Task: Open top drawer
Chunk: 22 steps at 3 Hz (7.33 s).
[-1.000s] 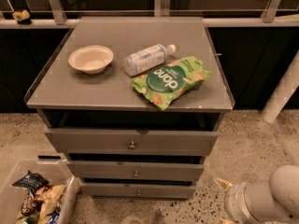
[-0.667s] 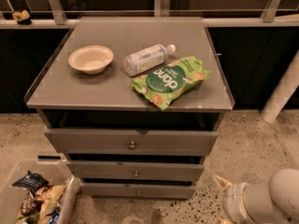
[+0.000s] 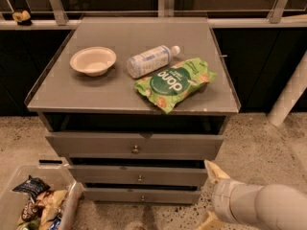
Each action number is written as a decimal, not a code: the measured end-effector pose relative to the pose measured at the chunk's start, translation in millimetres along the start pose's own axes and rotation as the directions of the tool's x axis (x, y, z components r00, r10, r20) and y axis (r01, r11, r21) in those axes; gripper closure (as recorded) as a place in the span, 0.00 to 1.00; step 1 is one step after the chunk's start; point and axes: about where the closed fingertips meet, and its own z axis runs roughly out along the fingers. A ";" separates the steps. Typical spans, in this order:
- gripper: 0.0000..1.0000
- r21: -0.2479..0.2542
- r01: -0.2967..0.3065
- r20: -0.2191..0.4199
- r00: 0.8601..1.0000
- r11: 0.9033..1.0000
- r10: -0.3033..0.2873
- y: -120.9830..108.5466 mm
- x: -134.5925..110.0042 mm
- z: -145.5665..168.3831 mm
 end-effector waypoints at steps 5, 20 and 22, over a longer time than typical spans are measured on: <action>0.00 -0.009 0.148 0.036 0.988 0.989 -0.148 -90.9 -69.0 58.0; 1.00 0.176 0.223 -0.143 0.969 0.959 -0.199 -139.4 -30.7 64.1; 1.00 0.187 0.227 -0.135 0.970 0.956 -0.204 -135.5 -33.1 58.9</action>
Offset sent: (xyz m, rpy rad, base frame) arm 0.1634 0.0694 0.0365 -0.0134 -0.0218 0.2105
